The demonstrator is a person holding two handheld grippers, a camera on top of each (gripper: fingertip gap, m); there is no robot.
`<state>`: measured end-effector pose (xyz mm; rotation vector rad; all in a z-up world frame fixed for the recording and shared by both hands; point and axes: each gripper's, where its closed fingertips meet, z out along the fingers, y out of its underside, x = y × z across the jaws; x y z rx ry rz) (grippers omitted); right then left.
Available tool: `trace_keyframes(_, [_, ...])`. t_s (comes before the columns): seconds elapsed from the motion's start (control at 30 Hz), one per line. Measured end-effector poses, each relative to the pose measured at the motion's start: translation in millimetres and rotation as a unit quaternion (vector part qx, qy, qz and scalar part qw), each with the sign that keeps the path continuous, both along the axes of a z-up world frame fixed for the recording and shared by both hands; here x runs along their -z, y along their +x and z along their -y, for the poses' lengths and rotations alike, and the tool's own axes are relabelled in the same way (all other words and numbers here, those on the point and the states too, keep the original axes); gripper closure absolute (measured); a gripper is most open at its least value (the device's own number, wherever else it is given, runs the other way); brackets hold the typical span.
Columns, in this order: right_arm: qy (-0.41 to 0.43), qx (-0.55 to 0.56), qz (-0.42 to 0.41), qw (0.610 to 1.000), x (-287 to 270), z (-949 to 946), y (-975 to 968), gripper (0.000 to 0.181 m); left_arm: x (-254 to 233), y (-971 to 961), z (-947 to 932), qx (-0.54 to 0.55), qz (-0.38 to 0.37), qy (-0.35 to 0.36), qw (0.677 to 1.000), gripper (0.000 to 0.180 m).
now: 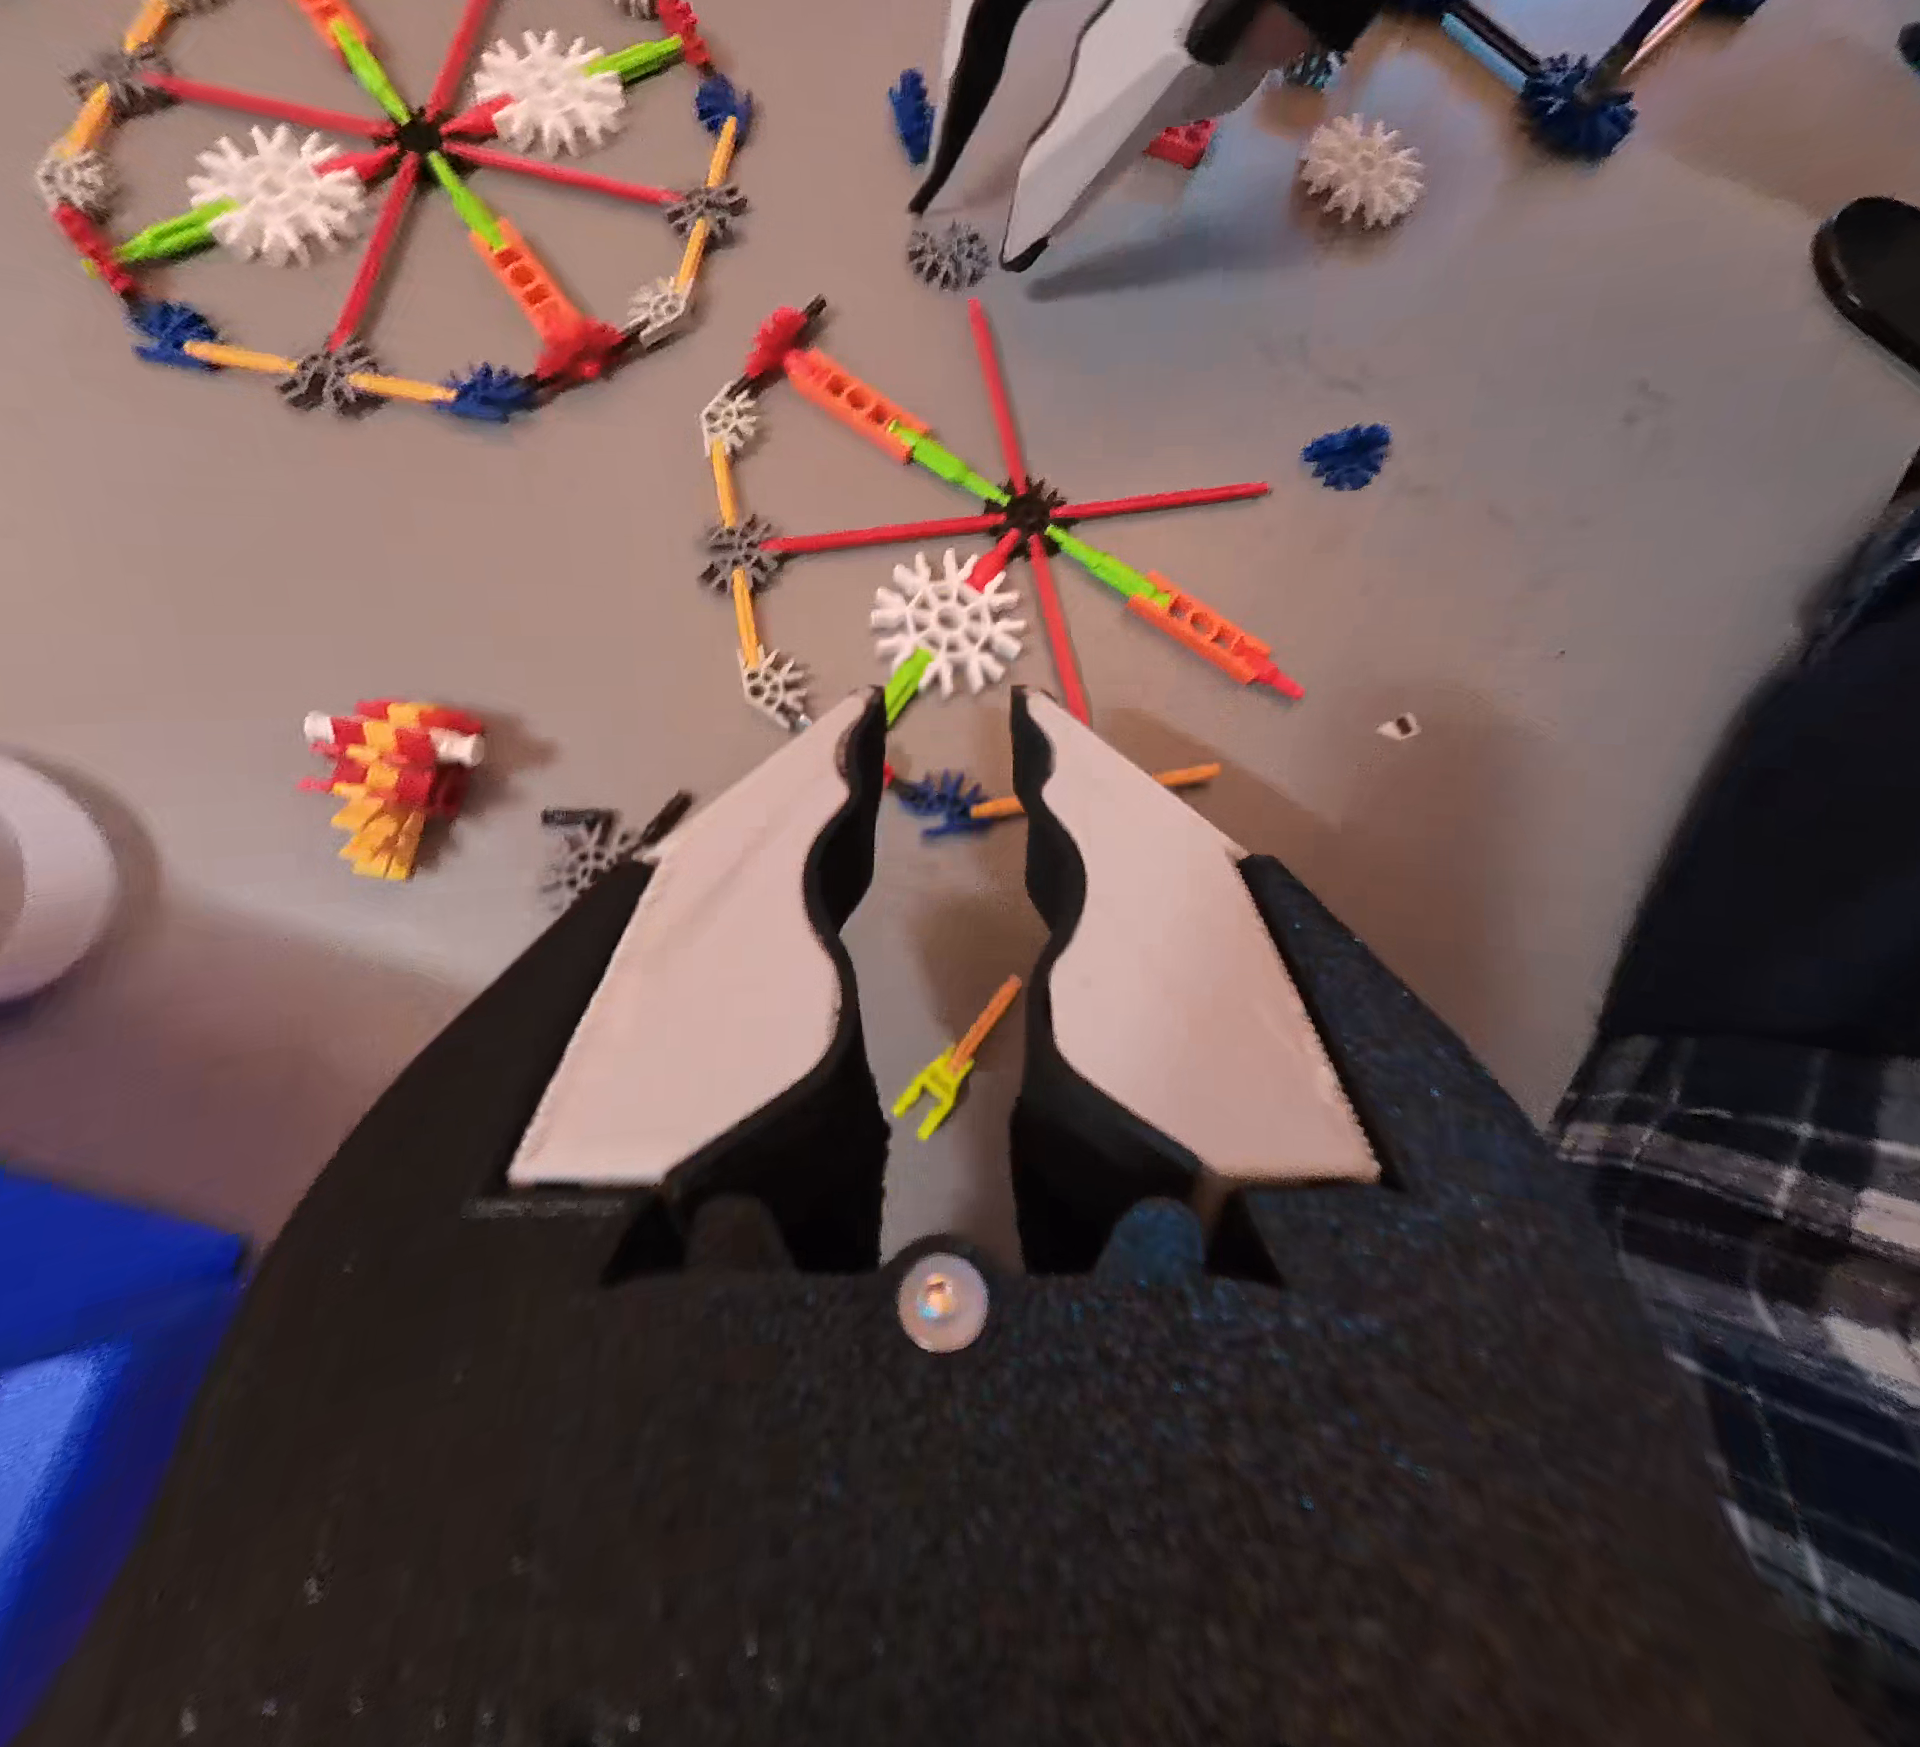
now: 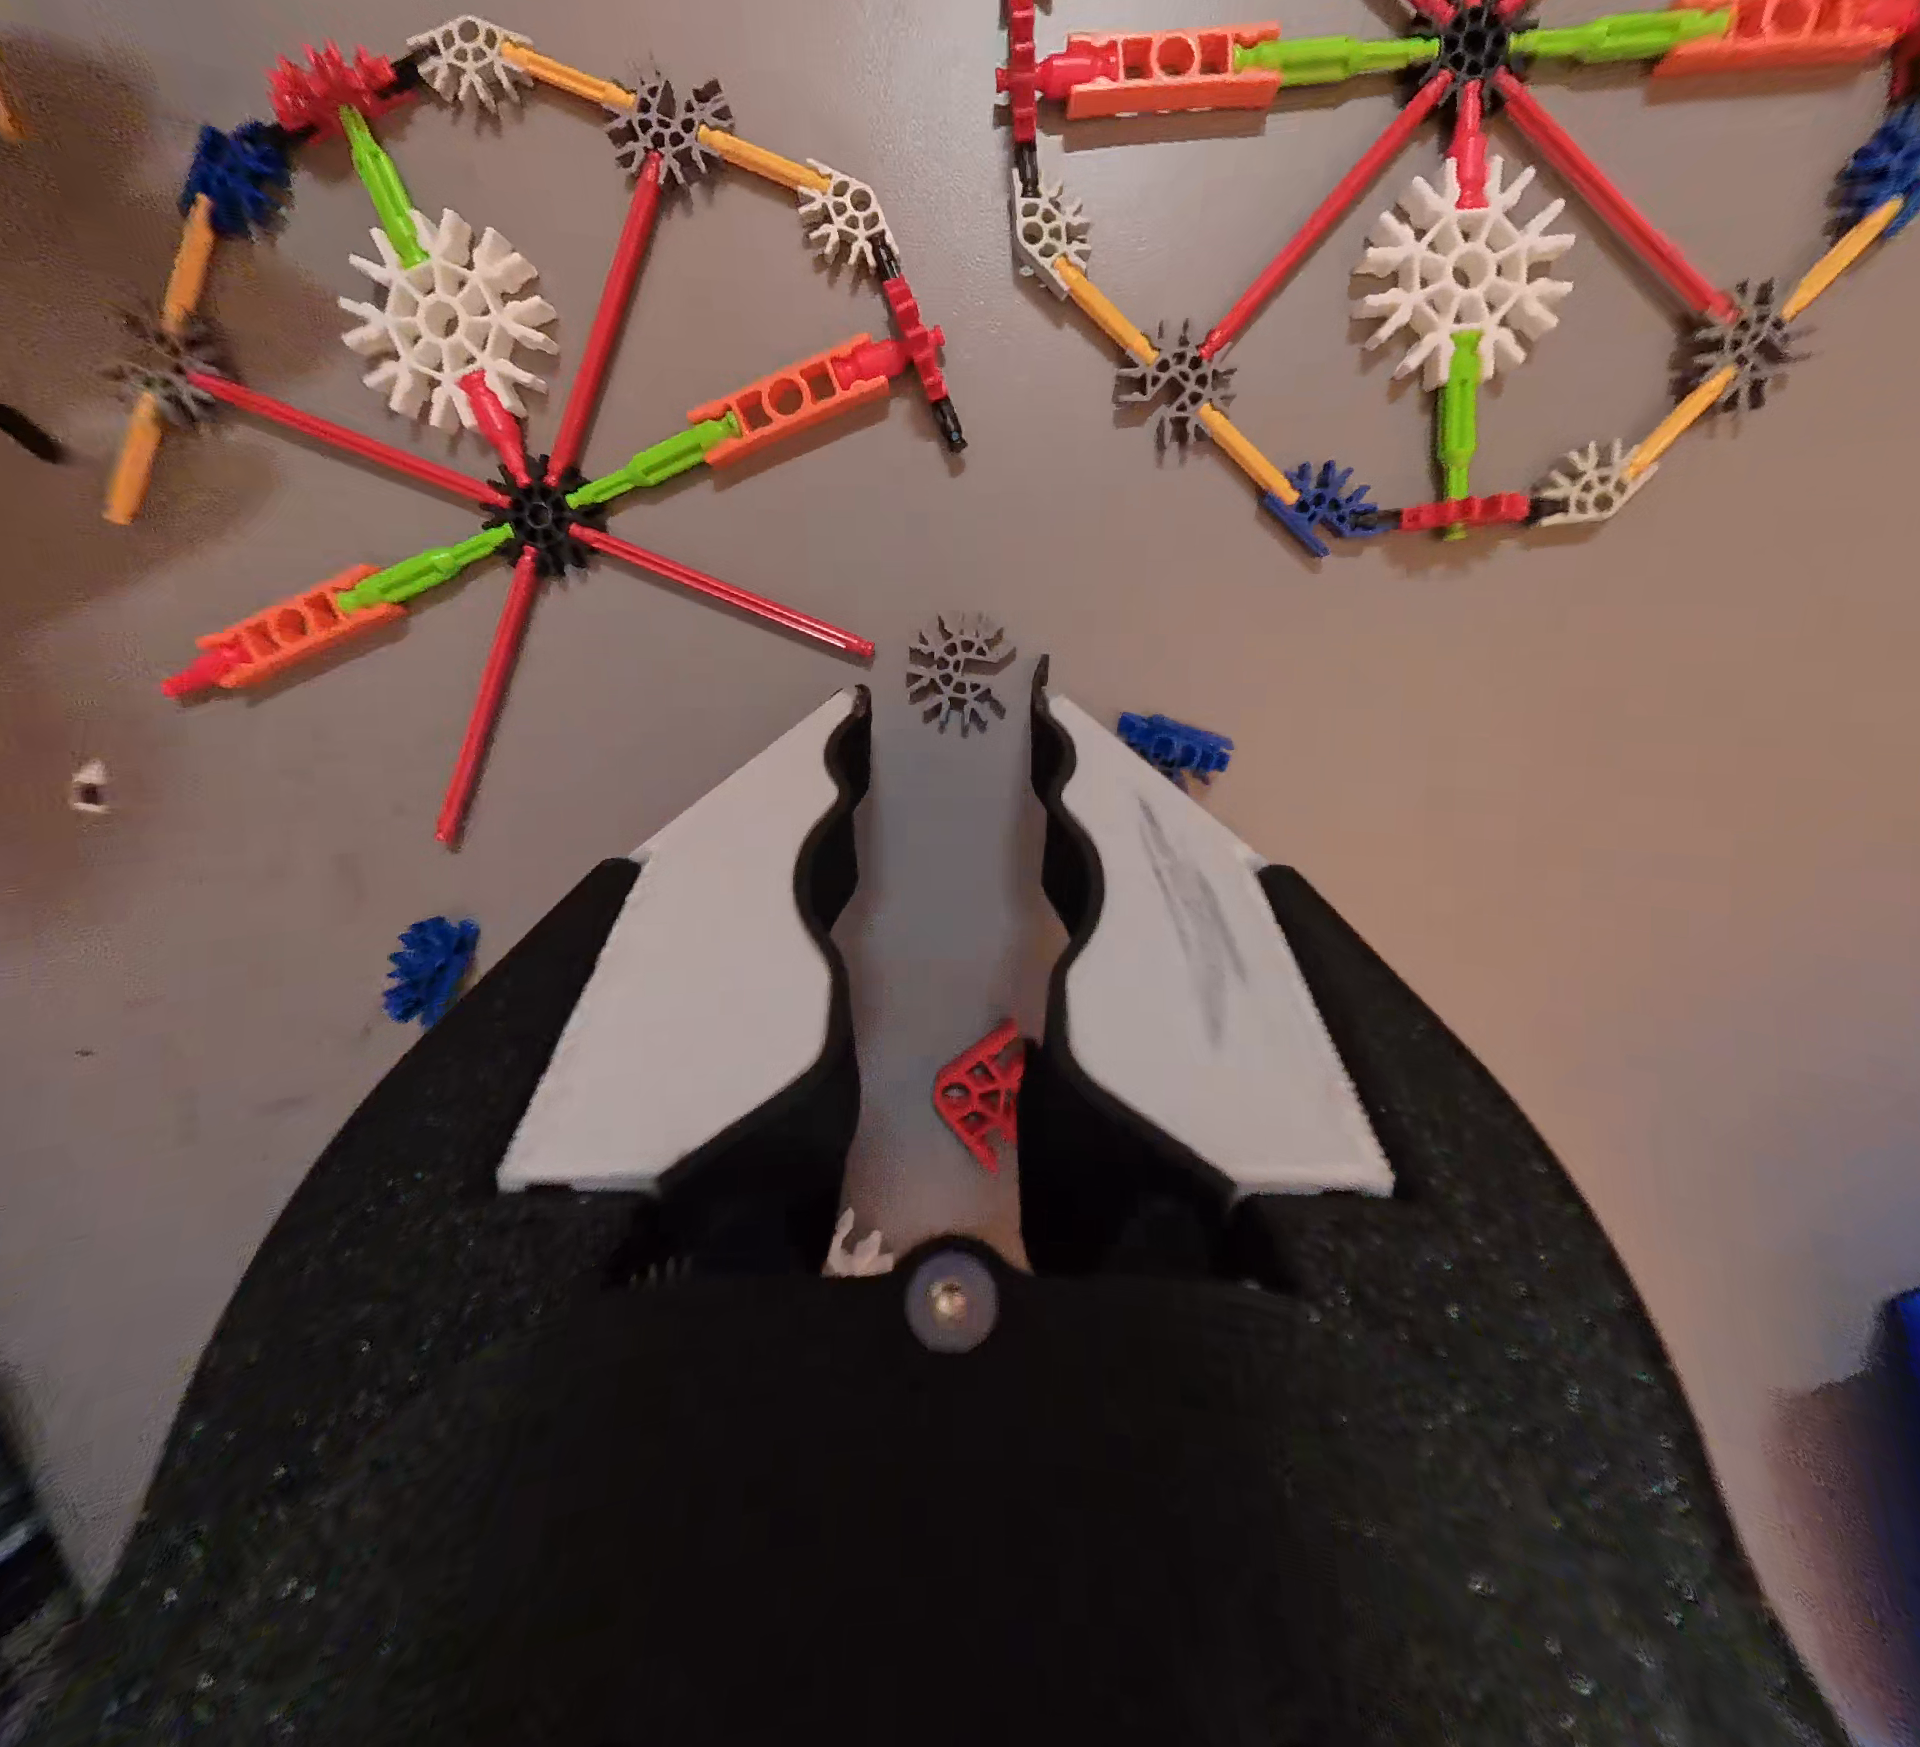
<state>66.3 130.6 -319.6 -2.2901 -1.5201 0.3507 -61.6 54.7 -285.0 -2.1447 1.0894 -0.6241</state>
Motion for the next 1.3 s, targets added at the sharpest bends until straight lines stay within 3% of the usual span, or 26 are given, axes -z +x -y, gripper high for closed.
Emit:
trace_keyframes(0.33, [0.015, 0.0, -0.014, 1.0, 9.8, 3.4, -3.4, 0.157, 21.3, 0.9, 10.1, 0.015, -0.021, -0.011, 1.0, 0.155])
trace_keyframes(0.4, [0.018, 0.006, -0.015, 1.0, 9.3, 3.0, -2.2, 0.166, 22.0, 2.4, 9.2, 0.017, -0.02, -0.01, 1.0, 0.155])
trace_keyframes(0.73, [0.017, 0.003, -0.043, 0.999, 1.8, 8.6, -4.3, 0.167, 21.7, 11.2, 5.7, 0.033, -0.02, 0.0, 0.999, 0.154])
trace_keyframes(1.3, [0.022, -0.004, -0.011, 1.0, 7.2, 9.9, -6.1, 0.165, 23.9, 15.5, 6.4, 0.044, -0.024, 0.0, 0.999, 0.154])
